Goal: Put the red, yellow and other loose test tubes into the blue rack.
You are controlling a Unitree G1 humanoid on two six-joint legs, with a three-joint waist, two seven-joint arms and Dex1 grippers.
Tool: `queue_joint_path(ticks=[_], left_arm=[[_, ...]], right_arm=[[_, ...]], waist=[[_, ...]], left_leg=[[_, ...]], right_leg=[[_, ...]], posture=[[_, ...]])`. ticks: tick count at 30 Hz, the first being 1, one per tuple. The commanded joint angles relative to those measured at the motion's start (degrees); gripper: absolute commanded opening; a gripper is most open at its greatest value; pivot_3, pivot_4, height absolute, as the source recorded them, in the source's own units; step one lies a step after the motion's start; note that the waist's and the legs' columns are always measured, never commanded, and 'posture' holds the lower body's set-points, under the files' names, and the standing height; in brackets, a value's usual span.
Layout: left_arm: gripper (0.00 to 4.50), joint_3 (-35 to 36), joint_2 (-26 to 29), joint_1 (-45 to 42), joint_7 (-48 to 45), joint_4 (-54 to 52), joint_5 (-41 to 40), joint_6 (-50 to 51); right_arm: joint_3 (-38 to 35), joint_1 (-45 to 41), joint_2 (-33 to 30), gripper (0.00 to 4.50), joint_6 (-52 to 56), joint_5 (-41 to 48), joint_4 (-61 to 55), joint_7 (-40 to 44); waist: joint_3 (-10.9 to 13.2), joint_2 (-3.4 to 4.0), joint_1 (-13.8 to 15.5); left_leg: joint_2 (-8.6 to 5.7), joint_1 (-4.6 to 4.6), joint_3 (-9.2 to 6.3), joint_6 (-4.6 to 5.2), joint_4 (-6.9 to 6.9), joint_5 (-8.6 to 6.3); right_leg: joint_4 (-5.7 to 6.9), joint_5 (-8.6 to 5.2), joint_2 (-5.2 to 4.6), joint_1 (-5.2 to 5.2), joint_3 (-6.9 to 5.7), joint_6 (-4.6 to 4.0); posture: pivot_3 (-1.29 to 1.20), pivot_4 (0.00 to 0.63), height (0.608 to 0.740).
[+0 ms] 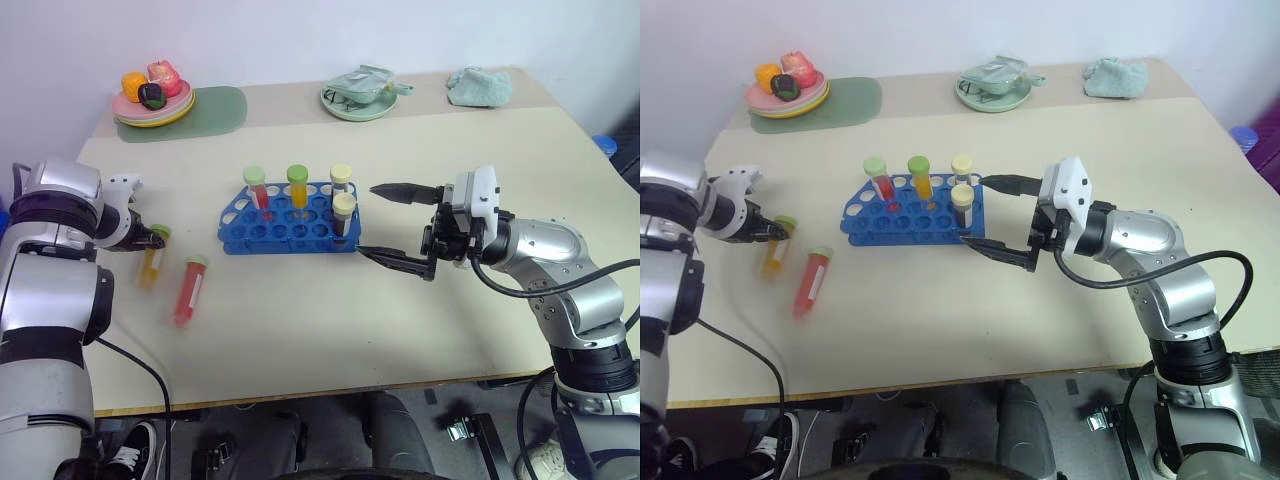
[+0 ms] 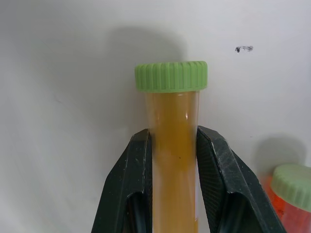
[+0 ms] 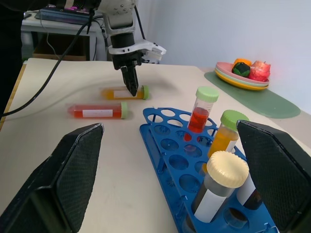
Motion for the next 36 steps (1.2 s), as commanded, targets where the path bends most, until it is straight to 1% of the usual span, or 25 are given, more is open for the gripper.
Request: queue_joint_path(ticks=[1, 4, 5, 7, 9, 10, 11, 12, 13, 14, 16, 18, 19, 20, 23, 26, 27, 31, 32, 34, 36], left_arm=[[0.79, 0.30, 2.61, -0.92, -2.10, -3.64, 0.99, 1.50], [0.79, 0.98, 4.59, -0.50, -2.22, -8.95, 0.95, 1.01], [0.79, 2.21, 5.35, -0.17, -1.53, -11.90, 0.39, 0.79], [0.79, 4.87, 7.11, 1.78, -0.69, -20.49, -0.95, -0.68], [0.79, 6.44, 9.02, 5.61, -1.05, -30.41, -1.84, -1.82], [0.79, 12.09, 8.92, 8.55, -0.53, -36.35, -4.89, -2.76], [0.79, 18.90, 8.05, 11.93, -0.86, -42.58, -9.06, -6.29], [0.79, 23.90, 7.15, 14.47, -0.89, -47.06, -12.05, -8.68], [0.79, 28.54, 6.24, 15.97, -0.87, -49.48, -15.00, -8.53], [0.79, 31.83, 5.51, 17.11, -1.37, -51.07, -17.60, -8.44], [0.79, 36.97, 5.08, 22.58, -4.42, -55.02, -21.75, -13.66], [0.79, 40.36, 4.22, 26.15, -5.94, -57.38, -24.91, -18.25], [0.79, 41.58, 4.04, 27.94, -8.30, -58.69, -27.52, -18.62], [0.79, 42.63, 2.96, 30.29, -9.72, -60.77, -28.65, -23.18], [0.79, 43.94, -0.47, 34.58, -9.93, -63.73, -31.26, -29.71], [0.79, 40.78, -4.12, 39.32, -10.08, -67.63, -30.00, -38.81], [0.79, 39.48, -6.17, 40.52, -9.19, -68.60, -29.45, -41.56], [0.79, 36.03, -10.50, 42.52, -7.21, -69.56, -27.92, -49.07], [0.79, 34.62, -12.51, 42.76, -6.08, -69.69, -27.26, -51.35], [0.79, 30.75, -16.49, 43.95, -5.35, -69.65, -24.06, -60.21], [0.79, 29.39, -19.40, 44.26, -2.71, -68.83, -22.09, -65.45]], right_arm=[[-0.41, -0.45, 0.65, 4.50, -1.17, 0.02, -0.55, -0.01], [-0.43, -0.34, 0.64, 4.50, -1.35, -0.17, -0.43, 0.00], [-0.45, -0.23, 0.61, 4.50, -1.47, -0.27, -0.40, 0.03], [-0.53, -0.11, 0.58, 4.50, -1.67, -0.44, -0.28, 0.01], [-0.83, 0.03, 0.58, 4.50, -2.04, -0.66, -0.04, -0.05], [-1.17, -0.07, 0.51, 4.50, -2.06, -0.80, 0.29, -0.24], [-1.71, -0.04, 0.27, 4.50, -2.14, -0.79, 0.59, -0.20], [-2.11, -0.01, 0.08, 4.50, -2.25, -0.77, 0.89, -0.08], [-2.53, 0.10, -0.25, 4.50, -2.36, -0.66, 1.18, 0.23], [-2.97, 0.20, -0.67, 4.50, -2.51, -0.50, 1.55, 0.69], [-4.35, 0.25, -2.45, 4.50, -2.75, -0.34, 3.22, 2.18], [-5.23, 0.06, -3.46, 4.50, -3.06, -0.49, 4.47, 2.84], [-5.55, -0.09, -3.75, 4.50, -3.36, -0.71, 4.93, 2.81], [-5.83, -0.14, -3.97, 4.50, -3.73, -0.96, 5.27, 2.76], [-6.27, 0.15, -4.45, 4.50, -4.27, -1.49, 5.58, 2.68], [-6.78, 0.97, -4.64, 4.50, -3.93, -1.26, 4.78, 2.36], [-7.01, 1.33, -4.77, 4.50, -3.99, -1.44, 4.65, 2.10], [-7.70, 2.31, -5.13, 4.50, -3.84, -1.56, 4.14, 1.35], [-8.07, 2.99, -5.28, 4.50, -3.52, -1.41, 3.60, 0.98], [-8.88, 4.62, -5.54, 4.50, -3.33, -1.36, 2.30, 0.14], [-9.34, 5.48, -5.66, 4.50, -3.00, -1.27, 1.32, -0.42]], waist=[[0.00, 0.00, 0.03], [0.00, 0.00, 0.03], [0.00, 0.00, 0.02], [0.00, 0.00, 0.03], [0.00, 0.00, 0.04], [0.00, 0.01, 0.05], [0.00, 0.01, 0.07], [0.00, 0.01, 0.13], [0.00, 0.00, 0.21], [0.00, 0.00, 0.29], [0.00, 0.01, 0.13], [-0.01, 0.03, 0.07], [-0.01, 0.03, 0.09], [-0.01, 0.03, 0.12], [-0.01, 0.03, 0.52], [-0.01, 0.02, 0.70], [-0.01, 0.02, 0.72], [-0.02, 0.01, 0.93], [-0.02, 0.01, 0.95], [-0.02, 0.02, 1.41], [-0.02, 0.02, 1.77]], left_leg=[[0.00, -0.01, -0.01, 0.00, 0.01, 0.00], [0.01, -0.05, -0.02, 0.00, 0.04, 0.00], [0.03, -0.05, -0.03, 0.00, 0.05, 0.00], [0.09, -0.07, -0.03, 0.00, 0.06, 0.00], [0.13, -0.09, -0.05, 0.00, 0.07, -0.01], [0.14, -0.10, -0.07, 0.00, 0.08, -0.01], [0.13, -0.09, -0.10, 0.00, 0.06, -0.01], [0.14, -0.08, -0.15, 0.00, 0.06, -0.01], [0.15, -0.12, -0.17, 0.00, 0.11, -0.01], [0.15, -0.16, -0.21, -0.01, 0.19, -0.02], [0.15, -0.25, -0.27, -0.06, 0.37, -0.07], [0.15, -0.18, -0.20, -0.07, 0.39, -0.12], [0.16, -0.17, -0.19, -0.08, 0.40, -0.13], [0.17, -0.14, -0.18, -0.09, 0.39, -0.14], [0.19, -0.10, -0.14, -0.07, 0.42, -0.16], [0.17, -0.09, -0.14, 0.01, 0.52, -0.22], [0.17, -0.08, -0.13, 0.04, 0.52, -0.23], [0.18, -0.09, -0.09, 0.04, 0.53, -0.24], [0.19, -0.09, -0.09, 0.04, 0.53, -0.24], [0.19, -0.07, -0.07, 0.05, 0.52, -0.24], [0.19, -0.05, 0.02, 0.07, 0.52, -0.26]], right_leg=[[0.00, 0.00, 0.00, 0.00, -0.01, 0.00], [0.01, 0.00, 0.00, -0.01, -0.01, 0.00], [0.03, 0.00, 0.00, -0.02, -0.01, 0.00], [0.04, 0.00, -0.01, -0.03, -0.01, 0.00], [0.06, 0.00, -0.02, -0.05, -0.01, 0.00], [0.10, 0.00, -0.03, -0.09, 0.00, 0.00], [0.08, 0.00, -0.05, -0.09, 0.01, 0.00], [0.10, 0.00, -0.06, -0.10, 0.01, 0.00], [0.14, 0.00, -0.08, -0.13, 0.00, 0.00], [0.16, 0.00, -0.07, -0.13, -0.03, 0.00], [0.18, 0.00, -0.07, -0.12, -0.12, -0.01], [0.24, 0.00, -0.07, -0.12, -0.12, -0.01], [0.25, 0.00, -0.07, -0.12, -0.12, -0.01], [0.27, -0.01, -0.06, -0.10, -0.12, -0.02], [0.28, -0.01, -0.07, -0.04, -0.12, -0.02], [0.26, 0.00, -0.11, 0.06, -0.14, -0.02], [0.24, 0.00, -0.11, 0.07, -0.13, -0.02], [0.18, 0.01, -0.10, 0.08, -0.13, -0.03], [0.18, 0.01, -0.10, 0.08, -0.13, -0.04], [0.09, 0.01, -0.10, 0.09, -0.13, -0.04], [-0.07, 0.03, -0.10, 0.13, -0.11, -0.04]], posture=[[0.00, 0.150, 0.740], [0.00, 0.150, 0.740], [0.00, 0.150, 0.740], [0.00, 0.150, 0.740], [0.00, 0.150, 0.740], [0.00, 0.150, 0.740], [0.00, 0.150, 0.740], [0.00, 0.150, 0.740], [0.00, 0.150, 0.740], [0.00, 0.150, 0.740], [0.00, 0.150, 0.740], [0.00, 0.150, 0.740], [0.00, 0.150, 0.740], [0.00, 0.150, 0.740], [0.00, 0.150, 0.740], [0.00, 0.150, 0.740], [0.00, 0.150, 0.740], [0.00, 0.150, 0.740], [0.00, 0.150, 0.740], [0.00, 0.150, 0.740], [0.00, 0.150, 0.740]])
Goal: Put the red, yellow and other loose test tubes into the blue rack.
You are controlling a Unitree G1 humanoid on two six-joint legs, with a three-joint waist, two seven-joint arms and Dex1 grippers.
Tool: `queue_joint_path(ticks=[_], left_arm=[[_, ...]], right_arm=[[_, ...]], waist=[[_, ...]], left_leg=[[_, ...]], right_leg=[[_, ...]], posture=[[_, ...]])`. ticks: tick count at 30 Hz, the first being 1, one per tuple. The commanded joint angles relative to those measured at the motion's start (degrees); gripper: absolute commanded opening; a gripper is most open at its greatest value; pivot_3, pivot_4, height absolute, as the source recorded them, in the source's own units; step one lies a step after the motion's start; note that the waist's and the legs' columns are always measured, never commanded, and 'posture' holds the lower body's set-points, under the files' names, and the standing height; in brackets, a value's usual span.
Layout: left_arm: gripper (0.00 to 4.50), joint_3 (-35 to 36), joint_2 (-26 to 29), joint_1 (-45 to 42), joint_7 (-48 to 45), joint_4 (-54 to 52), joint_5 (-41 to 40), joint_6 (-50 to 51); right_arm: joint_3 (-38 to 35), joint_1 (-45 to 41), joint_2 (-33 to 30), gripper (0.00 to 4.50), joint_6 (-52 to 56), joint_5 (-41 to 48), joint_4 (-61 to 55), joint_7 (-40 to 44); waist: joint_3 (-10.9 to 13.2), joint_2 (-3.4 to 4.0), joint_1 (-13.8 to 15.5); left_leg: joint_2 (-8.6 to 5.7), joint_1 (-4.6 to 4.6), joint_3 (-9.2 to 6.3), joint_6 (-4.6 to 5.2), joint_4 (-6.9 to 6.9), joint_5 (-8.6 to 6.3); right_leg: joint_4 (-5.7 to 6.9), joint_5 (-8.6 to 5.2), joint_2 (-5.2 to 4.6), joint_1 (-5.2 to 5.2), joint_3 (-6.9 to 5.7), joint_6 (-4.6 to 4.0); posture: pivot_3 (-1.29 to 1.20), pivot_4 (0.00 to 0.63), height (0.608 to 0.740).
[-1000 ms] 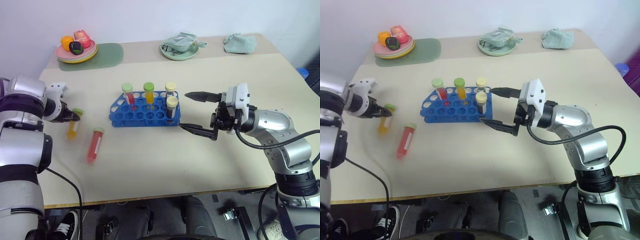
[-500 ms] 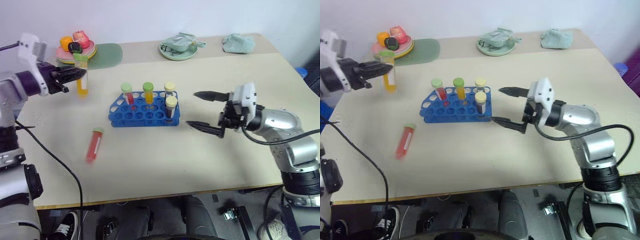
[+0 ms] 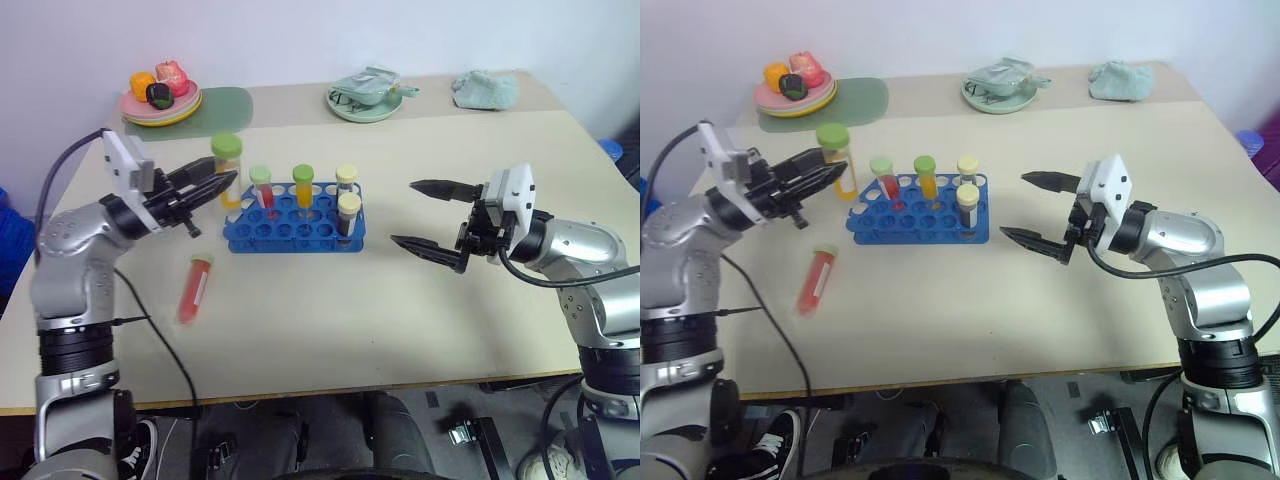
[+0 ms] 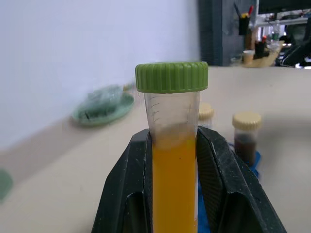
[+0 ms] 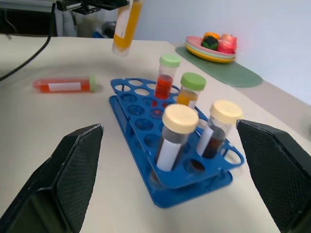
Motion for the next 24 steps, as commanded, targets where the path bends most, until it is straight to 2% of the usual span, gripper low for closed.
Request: queue_joint_path(ticks=[1, 10, 24], left_arm=[[0.79, -3.11, -2.63, 0.85, 2.51, -0.46, 3.98, -11.02], [0.79, -9.55, -6.87, 4.01, 9.53, 4.74, 11.92, -25.08], [0.79, -14.97, -10.72, 0.30, 15.19, 12.85, 13.90, -30.31]], right_arm=[[-2.26, 0.68, -0.99, 4.50, -0.04, 0.58, -3.58, -1.15], [-3.61, 2.67, -2.02, 4.50, 1.24, 1.06, -5.37, -2.34], [-3.44, 2.12, -2.47, 4.50, 2.08, 1.23, -5.51, -2.57]], waist=[[0.00, -0.01, 0.20], [-0.01, 0.00, 0.35], [-0.02, 0.00, 0.36]], left_leg=[[0.00, -0.01, 0.06, 0.01, 0.00, 0.00], [0.04, 0.02, 0.26, 0.02, -0.01, -0.01], [0.05, 0.04, 0.28, 0.07, 0.02, -0.03]], right_leg=[[-0.07, 0.04, 0.00, 0.01, 0.01, -0.02], [-0.14, 0.10, 0.04, 0.05, 0.02, 0.00], [-0.20, 0.13, 0.04, 0.12, 0.03, 0.04]], posture=[[0.00, 0.150, 0.740], [0.00, 0.150, 0.740], [0.00, 0.150, 0.740]])
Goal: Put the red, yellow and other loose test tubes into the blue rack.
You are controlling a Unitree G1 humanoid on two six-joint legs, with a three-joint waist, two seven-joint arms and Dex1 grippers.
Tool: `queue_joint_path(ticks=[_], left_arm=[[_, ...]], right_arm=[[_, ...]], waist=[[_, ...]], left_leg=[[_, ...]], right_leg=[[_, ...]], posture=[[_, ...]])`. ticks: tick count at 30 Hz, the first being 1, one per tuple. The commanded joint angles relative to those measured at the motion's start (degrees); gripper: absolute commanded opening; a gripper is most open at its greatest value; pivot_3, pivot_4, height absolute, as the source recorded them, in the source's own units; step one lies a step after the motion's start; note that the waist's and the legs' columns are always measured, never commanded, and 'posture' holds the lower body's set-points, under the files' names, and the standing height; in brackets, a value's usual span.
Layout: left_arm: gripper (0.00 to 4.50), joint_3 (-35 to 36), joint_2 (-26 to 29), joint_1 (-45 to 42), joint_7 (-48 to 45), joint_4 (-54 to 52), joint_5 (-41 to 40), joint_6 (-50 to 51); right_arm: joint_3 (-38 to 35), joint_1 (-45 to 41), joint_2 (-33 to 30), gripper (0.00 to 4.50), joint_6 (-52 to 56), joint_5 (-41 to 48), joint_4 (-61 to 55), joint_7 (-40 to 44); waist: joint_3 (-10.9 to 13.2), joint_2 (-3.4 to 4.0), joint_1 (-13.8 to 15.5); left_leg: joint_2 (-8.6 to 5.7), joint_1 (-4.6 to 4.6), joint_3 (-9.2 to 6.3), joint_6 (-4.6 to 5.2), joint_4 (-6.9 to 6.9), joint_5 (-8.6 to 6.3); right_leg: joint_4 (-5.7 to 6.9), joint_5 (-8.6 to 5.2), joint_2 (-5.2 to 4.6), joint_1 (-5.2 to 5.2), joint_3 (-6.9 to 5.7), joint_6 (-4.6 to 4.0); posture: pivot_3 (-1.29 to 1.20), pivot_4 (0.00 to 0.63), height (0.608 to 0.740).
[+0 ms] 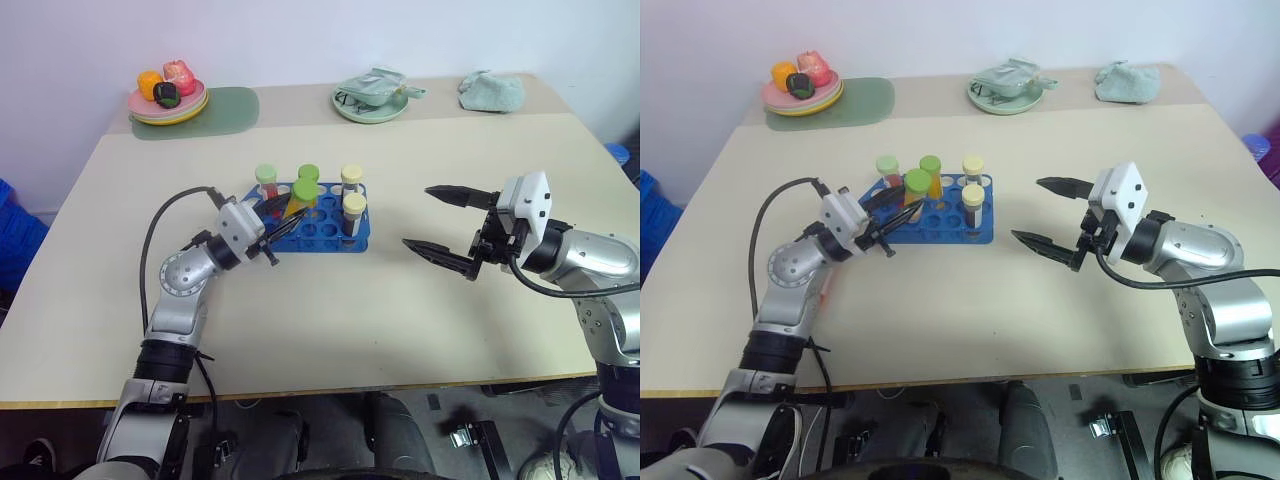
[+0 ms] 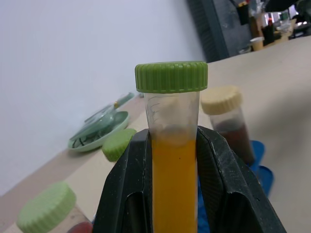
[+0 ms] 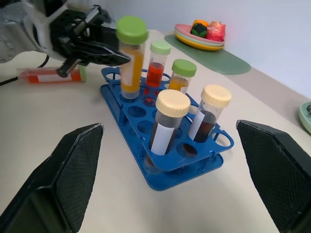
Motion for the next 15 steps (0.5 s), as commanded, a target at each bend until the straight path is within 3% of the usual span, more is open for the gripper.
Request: queue_joint_path(ticks=[1, 15], left_arm=[[0.79, -0.57, -1.07, -1.92, 1.63, 1.08, 0.02, -2.42], [0.79, -1.18, -3.44, -0.87, -0.38, 1.50, -5.56, 5.05]], right_arm=[[-1.22, -0.82, -0.46, 4.50, -0.46, 0.65, -2.15, -0.37], [-0.99, -1.28, -0.62, 4.50, -0.44, 0.23, -2.26, -0.90]], waist=[[0.00, 0.00, -0.01], [0.00, 0.00, -0.08]], left_leg=[[0.00, 0.00, 0.00, 0.00, 0.00, 0.00], [0.00, 0.01, 0.00, 0.00, 0.00, 0.00]], right_leg=[[0.00, 0.00, 0.00, 0.00, 0.00, 0.00], [0.00, 0.00, 0.01, 0.00, 0.00, 0.00]], posture=[[0.00, 0.150, 0.740], [0.00, 0.150, 0.740]])
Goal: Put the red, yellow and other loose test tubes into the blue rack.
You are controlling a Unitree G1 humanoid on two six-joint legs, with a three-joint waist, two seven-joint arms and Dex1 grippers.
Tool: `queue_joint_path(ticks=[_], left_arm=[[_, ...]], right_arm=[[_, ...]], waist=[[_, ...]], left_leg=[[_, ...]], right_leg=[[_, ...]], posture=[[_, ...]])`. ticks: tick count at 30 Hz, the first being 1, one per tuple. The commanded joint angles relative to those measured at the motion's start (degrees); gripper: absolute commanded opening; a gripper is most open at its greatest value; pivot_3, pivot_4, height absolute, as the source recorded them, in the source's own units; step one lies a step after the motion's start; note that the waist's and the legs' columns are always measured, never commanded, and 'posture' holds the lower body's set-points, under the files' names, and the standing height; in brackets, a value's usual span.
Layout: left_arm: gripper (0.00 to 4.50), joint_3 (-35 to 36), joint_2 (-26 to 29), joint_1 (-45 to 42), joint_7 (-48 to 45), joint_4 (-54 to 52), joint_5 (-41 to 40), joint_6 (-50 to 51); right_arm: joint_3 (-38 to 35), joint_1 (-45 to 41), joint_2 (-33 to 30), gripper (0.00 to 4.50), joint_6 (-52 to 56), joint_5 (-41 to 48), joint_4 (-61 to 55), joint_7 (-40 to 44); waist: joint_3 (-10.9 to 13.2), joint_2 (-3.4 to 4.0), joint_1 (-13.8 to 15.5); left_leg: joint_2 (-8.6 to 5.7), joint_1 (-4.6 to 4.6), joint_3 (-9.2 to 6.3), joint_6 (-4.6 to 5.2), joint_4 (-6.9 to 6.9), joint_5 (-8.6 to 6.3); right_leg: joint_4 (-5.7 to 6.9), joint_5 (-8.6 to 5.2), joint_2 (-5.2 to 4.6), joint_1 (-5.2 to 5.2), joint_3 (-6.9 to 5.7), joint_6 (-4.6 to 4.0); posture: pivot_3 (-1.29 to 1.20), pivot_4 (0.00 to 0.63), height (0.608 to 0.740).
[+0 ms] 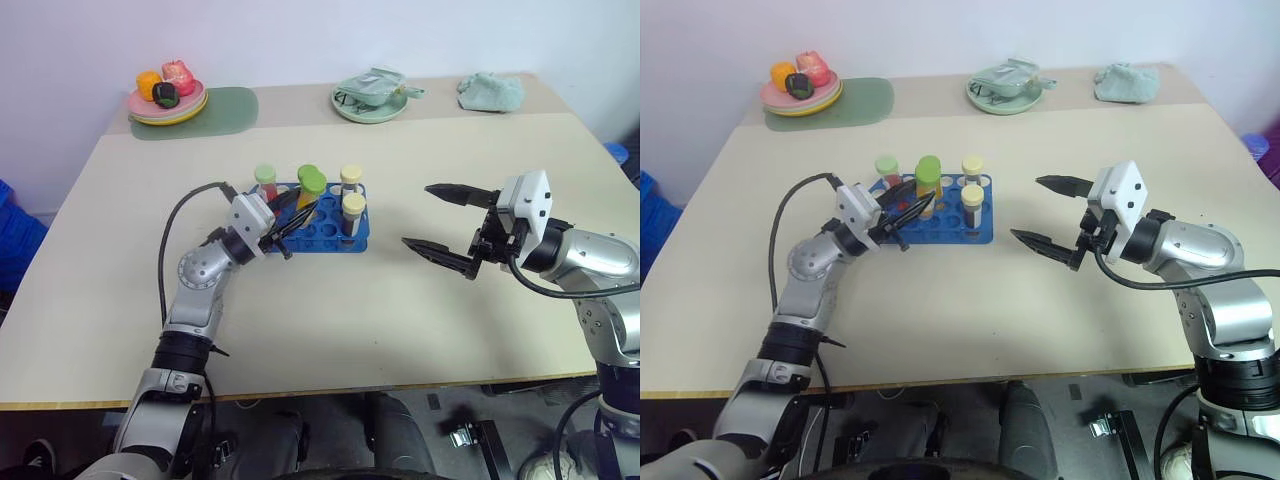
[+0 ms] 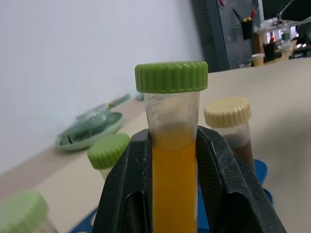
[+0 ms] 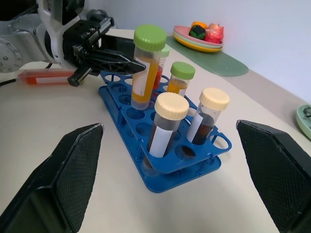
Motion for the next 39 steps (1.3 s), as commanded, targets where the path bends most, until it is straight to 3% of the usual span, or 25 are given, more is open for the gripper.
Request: queue_joint_path(ticks=[1, 25, 28, 32, 39], left_arm=[[0.79, 0.04, -0.28, 0.51, -0.57, -2.72, -2.64, 1.68], [0.79, 0.25, -1.13, 2.44, 0.98, -5.04, -4.19, 10.96], [2.14, 0.30, -0.73, 2.78, 0.29, -5.53, -4.38, 11.20], [4.31, 0.61, -0.48, 3.14, 0.34, -6.88, -4.49, 11.27], [4.47, 1.64, 4.85, 5.77, 0.41, -17.62, -6.46, 19.39]], right_arm=[[-0.93, -1.22, -0.59, 4.50, -0.43, 0.30, -1.84, -0.36], [-0.41, -1.31, -0.51, 4.50, -1.08, -0.58, -1.64, -0.53], [-0.36, -1.45, -0.41, 4.50, -1.25, -0.72, -1.43, -0.40], [-0.06, -1.62, -0.27, 4.50, -1.50, -0.86, -1.12, -0.21], [-0.35, -1.53, -0.95, 4.50, -2.44, -0.97, 0.45, 1.57]], waist=[[0.00, 0.00, 0.03], [0.00, 0.00, 0.01], [0.00, 0.00, 0.00], [0.00, 0.00, 0.09], [0.00, 0.00, -0.01]], left_leg=[[0.00, 0.00, 0.00, 0.00, 0.00, 0.00], [0.00, 0.00, 0.00, 0.00, -0.01, 0.00], [0.00, 0.01, 0.00, 0.00, -0.02, 0.00], [0.00, 0.00, -0.01, 0.00, -0.01, 0.00], [0.01, 0.01, -0.02, 0.00, -0.02, 0.00]], right_leg=[[0.00, 0.00, 0.00, 0.00, 0.00, 0.00], [-0.02, 0.00, 0.00, 0.00, 0.01, 0.00], [-0.02, 0.00, 0.01, 0.00, 0.01, 0.00], [-0.02, 0.00, 0.00, 0.00, 0.01, 0.00], [-0.01, 0.00, 0.01, 0.00, 0.01, 0.00]], posture=[[0.00, 0.150, 0.740], [0.00, 0.150, 0.740], [0.00, 0.150, 0.740], [0.00, 0.150, 0.740], [0.00, 0.150, 0.740]])
